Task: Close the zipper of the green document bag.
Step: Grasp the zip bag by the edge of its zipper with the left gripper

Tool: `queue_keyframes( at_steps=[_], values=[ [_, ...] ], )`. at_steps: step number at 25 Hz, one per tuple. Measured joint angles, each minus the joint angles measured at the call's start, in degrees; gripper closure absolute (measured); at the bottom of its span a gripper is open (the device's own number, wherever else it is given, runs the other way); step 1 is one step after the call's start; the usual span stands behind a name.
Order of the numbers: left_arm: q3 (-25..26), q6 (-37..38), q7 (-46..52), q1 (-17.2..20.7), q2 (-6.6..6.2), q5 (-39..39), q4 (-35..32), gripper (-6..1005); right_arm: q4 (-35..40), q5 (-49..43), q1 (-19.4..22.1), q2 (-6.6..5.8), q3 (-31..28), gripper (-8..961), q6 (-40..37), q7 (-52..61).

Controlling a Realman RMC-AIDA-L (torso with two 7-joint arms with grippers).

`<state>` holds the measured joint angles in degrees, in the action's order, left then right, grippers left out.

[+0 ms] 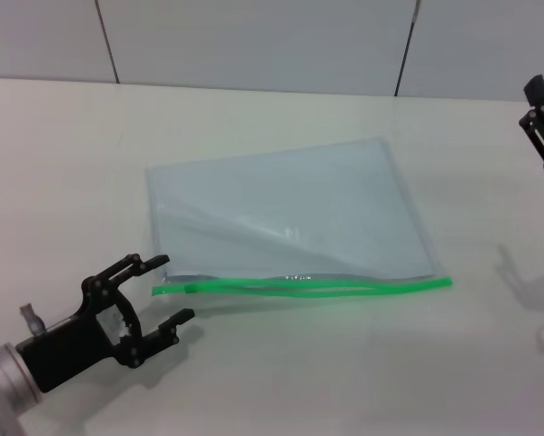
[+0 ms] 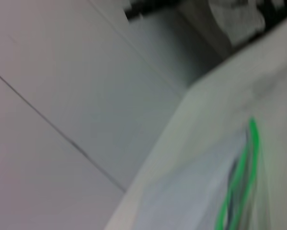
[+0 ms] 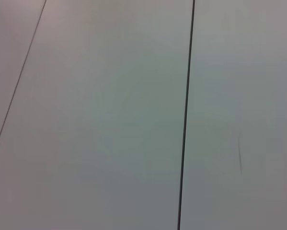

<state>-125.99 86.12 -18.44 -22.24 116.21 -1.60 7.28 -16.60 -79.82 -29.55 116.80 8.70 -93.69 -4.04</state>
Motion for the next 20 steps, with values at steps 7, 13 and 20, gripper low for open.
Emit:
queue_keyframes(
  at_steps=[7, 13, 20],
  values=[
    [0.1, -4.5, -0.8, -1.7, -0.02, 1.5, -1.1, 267, 0.0, -0.1, -0.1, 0.00, 0.0, 90, 0.0, 0.0],
    [0.0, -8.4, -0.9, -4.9, -0.03, 1.9, -1.1, 276, 0.0, -0.2, -0.1, 0.00, 0.0, 90, -0.5, 0.0],
    [-0.4, -14.4, -1.1, -7.2, 0.04, 1.5, -4.0, 286, -0.1, -0.2, -0.2, 0.08, 0.0, 91, -0.7, 0.0]
  ],
)
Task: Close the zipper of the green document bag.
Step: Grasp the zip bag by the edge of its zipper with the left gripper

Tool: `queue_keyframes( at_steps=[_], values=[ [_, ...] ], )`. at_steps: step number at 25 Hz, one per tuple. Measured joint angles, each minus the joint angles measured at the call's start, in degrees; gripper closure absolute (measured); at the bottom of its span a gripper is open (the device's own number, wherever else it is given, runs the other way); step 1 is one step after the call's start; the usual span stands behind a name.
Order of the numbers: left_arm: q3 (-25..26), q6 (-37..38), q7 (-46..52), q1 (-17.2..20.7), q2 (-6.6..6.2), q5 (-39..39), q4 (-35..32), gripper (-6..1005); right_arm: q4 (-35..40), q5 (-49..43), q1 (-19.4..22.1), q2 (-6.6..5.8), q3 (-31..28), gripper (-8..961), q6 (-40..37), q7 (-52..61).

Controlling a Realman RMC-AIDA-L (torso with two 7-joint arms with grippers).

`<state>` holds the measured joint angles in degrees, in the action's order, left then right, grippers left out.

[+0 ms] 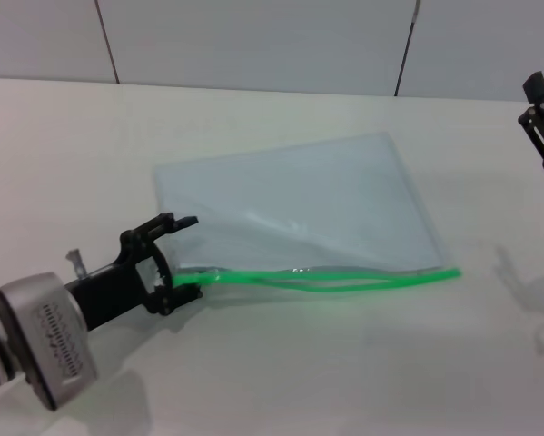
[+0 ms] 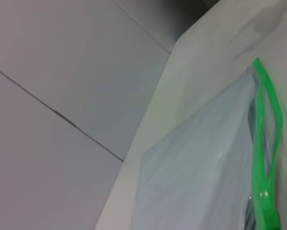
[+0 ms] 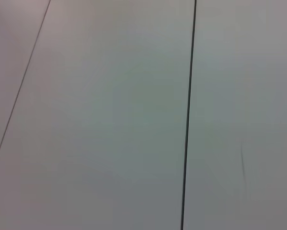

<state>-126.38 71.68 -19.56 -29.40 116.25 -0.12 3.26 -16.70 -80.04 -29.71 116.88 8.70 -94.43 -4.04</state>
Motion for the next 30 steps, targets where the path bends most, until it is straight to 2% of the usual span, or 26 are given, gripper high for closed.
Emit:
queue_keyframes(
  at_steps=[11, 16, 25, 30],
  values=[
    [-0.2, -6.8, -1.5, -1.7, 0.05, -2.1, -3.2, 303, -0.2, -0.1, -0.2, 0.01, 0.0, 91, -0.1, 0.0],
    [-0.1, -6.8, -2.5, -2.6, 0.02, -2.2, -3.3, 540, -0.3, -0.1, -0.3, 0.01, 0.0, 92, -0.1, 0.0],
    [0.5, -6.9, -3.0, -2.6, 0.12, -1.0, -5.0, 734, 0.7, -2.4, -0.8, -0.07, 1.3, 92, 0.4, 0.0],
    [0.5, -7.0, -3.0, -2.6, 0.11, -0.9, -6.1, 830, 3.4, -9.2, -2.4, -0.08, 1.6, 92, 3.5, -0.1]
  ],
)
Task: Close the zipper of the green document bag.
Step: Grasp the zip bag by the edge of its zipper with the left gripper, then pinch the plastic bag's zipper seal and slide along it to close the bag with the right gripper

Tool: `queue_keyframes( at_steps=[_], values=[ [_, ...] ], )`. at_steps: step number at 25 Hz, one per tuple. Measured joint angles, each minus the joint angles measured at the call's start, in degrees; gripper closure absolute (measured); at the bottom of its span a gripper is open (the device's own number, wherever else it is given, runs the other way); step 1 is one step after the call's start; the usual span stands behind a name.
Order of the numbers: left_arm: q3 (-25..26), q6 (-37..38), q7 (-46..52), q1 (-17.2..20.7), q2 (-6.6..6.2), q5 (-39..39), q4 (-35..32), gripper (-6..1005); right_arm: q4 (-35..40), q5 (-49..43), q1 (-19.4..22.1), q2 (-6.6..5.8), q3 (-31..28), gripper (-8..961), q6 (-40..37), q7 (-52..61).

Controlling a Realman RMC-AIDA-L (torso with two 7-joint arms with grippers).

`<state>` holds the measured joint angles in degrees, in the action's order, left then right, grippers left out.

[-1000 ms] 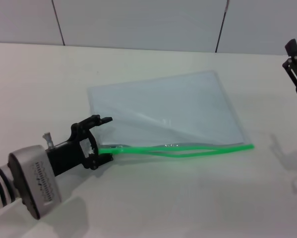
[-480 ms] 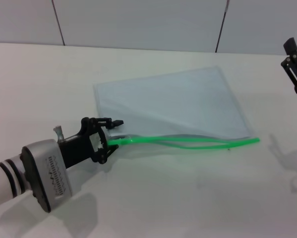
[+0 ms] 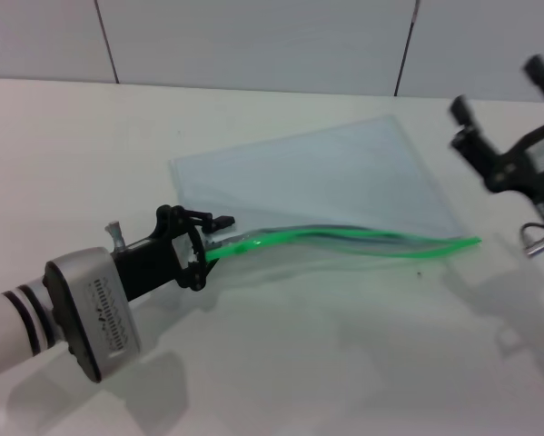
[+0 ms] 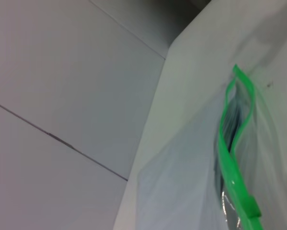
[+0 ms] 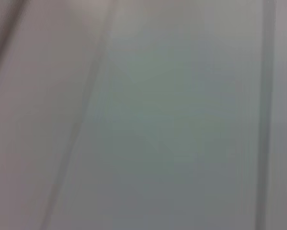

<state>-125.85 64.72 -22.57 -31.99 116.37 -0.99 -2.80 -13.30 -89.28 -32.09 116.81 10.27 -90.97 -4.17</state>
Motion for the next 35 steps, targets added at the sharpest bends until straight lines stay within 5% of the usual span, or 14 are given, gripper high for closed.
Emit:
queue_keyframes(
  at_steps=[16, 29, 35],
  values=[
    [0.0, 1.8, 4.9, -1.8, -0.05, 0.6, -4.5, 945, -2.8, -20.9, -8.0, 0.33, 0.6, 93, 17.2, -23.5],
    [-0.4, 4.5, 8.1, -2.1, -0.06, 0.7, -4.6, 947, -6.7, -21.5, -8.5, 0.50, -0.1, 97, 20.4, -39.8],
    [-0.6, 5.0, 8.2, -2.1, -0.01, 0.3, -4.6, 948, -7.2, -21.5, -8.6, 0.53, -0.1, 189, 21.1, -43.4]
  ],
)
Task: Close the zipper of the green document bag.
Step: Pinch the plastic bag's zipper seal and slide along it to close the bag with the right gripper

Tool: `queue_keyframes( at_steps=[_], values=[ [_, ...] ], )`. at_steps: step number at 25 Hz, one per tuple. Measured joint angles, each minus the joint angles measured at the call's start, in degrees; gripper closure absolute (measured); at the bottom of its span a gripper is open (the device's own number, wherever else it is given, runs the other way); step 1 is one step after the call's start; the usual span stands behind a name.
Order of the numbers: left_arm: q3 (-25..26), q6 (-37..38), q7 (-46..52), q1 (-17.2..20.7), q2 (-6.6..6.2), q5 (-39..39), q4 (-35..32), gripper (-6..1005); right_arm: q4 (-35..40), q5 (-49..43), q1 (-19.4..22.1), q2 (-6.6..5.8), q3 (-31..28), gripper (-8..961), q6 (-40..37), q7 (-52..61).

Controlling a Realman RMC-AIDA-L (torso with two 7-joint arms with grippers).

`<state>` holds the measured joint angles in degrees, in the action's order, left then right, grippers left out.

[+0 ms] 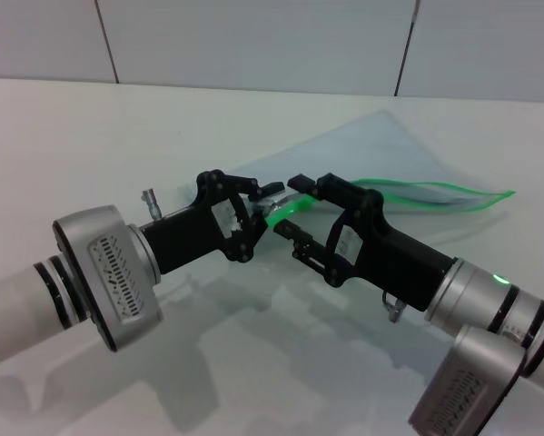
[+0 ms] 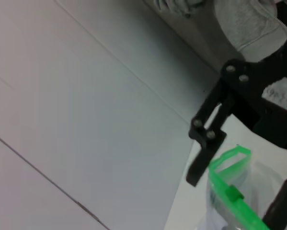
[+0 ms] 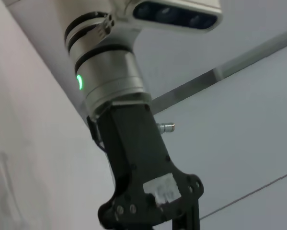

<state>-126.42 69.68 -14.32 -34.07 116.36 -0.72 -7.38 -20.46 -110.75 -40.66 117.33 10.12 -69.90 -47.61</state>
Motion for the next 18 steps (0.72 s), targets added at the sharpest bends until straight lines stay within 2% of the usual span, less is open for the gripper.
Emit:
queue_keyframes(
  at_steps=[5, 10, 18],
  values=[
    [-0.2, 0.3, -0.1, 0.3, 0.01, -0.3, 0.0, 949, -0.2, 0.0, 0.2, 0.00, 0.0, 383, 0.5, -2.0],
    [-0.9, 0.4, -0.4, 0.5, 0.01, -1.0, 0.0, 950, -0.5, 0.0, 0.1, 0.00, 0.0, 629, 1.4, -2.4],
    [-1.5, 0.4, -0.7, 0.8, 0.01, -1.4, 0.0, 951, -0.6, -0.1, 0.3, 0.00, -0.1, 685, 1.6, -3.6]
  ],
)
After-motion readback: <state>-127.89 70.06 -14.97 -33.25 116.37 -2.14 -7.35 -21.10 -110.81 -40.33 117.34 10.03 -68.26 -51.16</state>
